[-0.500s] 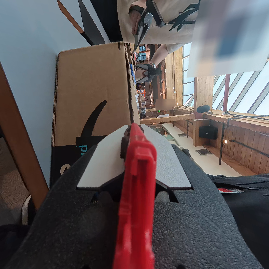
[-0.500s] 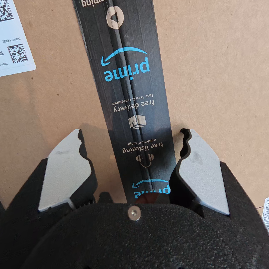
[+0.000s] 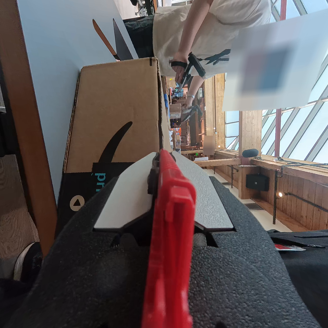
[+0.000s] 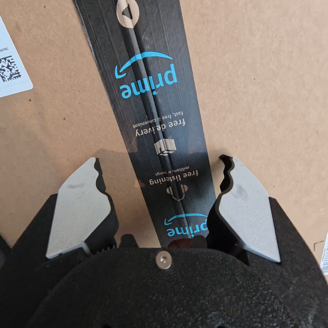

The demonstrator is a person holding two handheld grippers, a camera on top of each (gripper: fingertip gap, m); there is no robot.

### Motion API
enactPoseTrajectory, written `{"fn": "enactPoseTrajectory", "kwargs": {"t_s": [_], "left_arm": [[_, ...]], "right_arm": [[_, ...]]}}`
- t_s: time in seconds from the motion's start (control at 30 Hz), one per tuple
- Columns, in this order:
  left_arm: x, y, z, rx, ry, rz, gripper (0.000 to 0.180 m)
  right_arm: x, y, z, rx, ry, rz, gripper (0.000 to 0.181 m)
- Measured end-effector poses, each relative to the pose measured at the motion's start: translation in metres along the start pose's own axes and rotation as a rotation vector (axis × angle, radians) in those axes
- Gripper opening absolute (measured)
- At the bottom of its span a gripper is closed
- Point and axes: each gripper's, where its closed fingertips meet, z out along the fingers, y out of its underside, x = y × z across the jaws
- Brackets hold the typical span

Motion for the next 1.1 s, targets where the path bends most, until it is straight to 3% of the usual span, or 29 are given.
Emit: {"fn": "enactPoseTrajectory", "kwargs": {"t_s": [0.77, 1.1], "left_arm": [[0.0, 0.021, -0.039, 0.218, -0.081, -0.138, 0.012], [0.003, 0.034, -0.059, 0.243, -0.083, -0.154, 0.012]], "right_arm": [[-0.008, 0.004, -0.002, -0.043, 0.0, 0.015, 0.131], [-0.007, 0.005, -0.002, -0.058, -0.001, 0.021, 0.131]]}}
